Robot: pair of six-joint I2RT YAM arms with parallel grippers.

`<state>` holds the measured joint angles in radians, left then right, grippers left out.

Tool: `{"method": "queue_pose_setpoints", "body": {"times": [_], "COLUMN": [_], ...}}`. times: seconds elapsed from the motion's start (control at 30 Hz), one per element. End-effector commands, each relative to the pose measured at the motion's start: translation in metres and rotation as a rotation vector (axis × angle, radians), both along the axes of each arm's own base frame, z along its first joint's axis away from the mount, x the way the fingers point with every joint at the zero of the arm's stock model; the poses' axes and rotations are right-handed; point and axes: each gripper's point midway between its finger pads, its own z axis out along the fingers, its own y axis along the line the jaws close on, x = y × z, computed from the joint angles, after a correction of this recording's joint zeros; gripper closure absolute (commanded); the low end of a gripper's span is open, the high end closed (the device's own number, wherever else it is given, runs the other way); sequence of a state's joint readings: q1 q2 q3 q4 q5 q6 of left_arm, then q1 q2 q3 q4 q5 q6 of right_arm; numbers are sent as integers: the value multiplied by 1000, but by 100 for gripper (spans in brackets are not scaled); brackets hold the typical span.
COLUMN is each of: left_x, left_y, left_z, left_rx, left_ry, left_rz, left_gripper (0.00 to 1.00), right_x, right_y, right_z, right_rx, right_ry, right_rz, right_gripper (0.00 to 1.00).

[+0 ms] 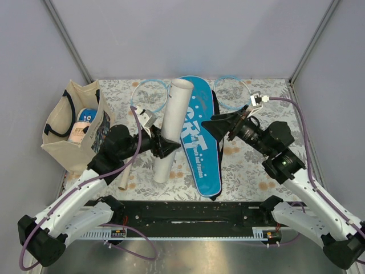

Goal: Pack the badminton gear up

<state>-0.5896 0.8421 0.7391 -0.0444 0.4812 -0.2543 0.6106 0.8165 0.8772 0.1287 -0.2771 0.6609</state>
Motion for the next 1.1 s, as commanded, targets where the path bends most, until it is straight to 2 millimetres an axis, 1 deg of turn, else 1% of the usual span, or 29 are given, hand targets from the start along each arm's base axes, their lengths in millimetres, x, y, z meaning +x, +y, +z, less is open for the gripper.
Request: {"method": "queue_pose_setpoints", "body": {"times": [0.0, 0.17, 0.23, 0.37, 0.47, 0.5, 0.6, 0.67, 0.73, 0.8, 0.9, 0.93, 0.97, 1.0, 1.03, 1.07], "left_x": [-5, 0, 1, 5, 7, 7, 11, 13, 14, 15, 17, 18, 17, 16, 15, 15], "left_y": [-10, -13, -15, -16, -16, -16, -16, -16, -15, -15, -11, -9, -8, -7, -7, -6], "left_z": [57, 44, 43, 38, 36, 33, 25, 20, 18, 19, 18, 17, 17, 17, 17, 16], "left_rx": [-196, -177, -180, -173, -163, -154, -136, -127, -121, -123, -114, -106, -98, -90, -82, -74], "left_ry": [-70, -25, -20, -7, 1, 2, 16, 28, 32, 29, 21, 17, 9, 1, -5, -6], "left_rz": [-35, -22, -20, -1, 11, 11, 27, 40, 47, 53, 80, 87, 87, 83, 80, 77], "left_gripper": [53, 52, 52, 50, 48, 47, 47, 46, 43, 37, 29, 26, 22, 13, 1, 1], "right_x": [-3, 9, 14, 18, 22, 24, 35, 42, 47, 50, 49, 49, 49, 49, 51, 54], "right_y": [22, 48, 59, 84, 104, 110, 122, 127, 128, 128, 128, 126, 125, 124, 122, 119], "right_z": [12, 4, 3, 0, -9, -9, -28, -37, -43, -49, -51, -49, -47, -43, -41, -40], "right_rx": [70, 79, 104, 133, 102, 95, 45, 36, 29, 25, 32, 45, 57, 60, 53, 44], "right_ry": [-46, 28, 51, 91, 126, 137, 203, 239, 261, 275, 274, 261, 249, 235, 230, 229], "right_rz": [97, 103, 111, 138, 130, 123, 79, 54, 33, 20, 23, 23, 23, 28, 27, 24], "right_gripper": [0, 0, 1, 0, 0, 1, 1, 4, 8, 12, 23, 26, 30, 33, 35, 37]}}
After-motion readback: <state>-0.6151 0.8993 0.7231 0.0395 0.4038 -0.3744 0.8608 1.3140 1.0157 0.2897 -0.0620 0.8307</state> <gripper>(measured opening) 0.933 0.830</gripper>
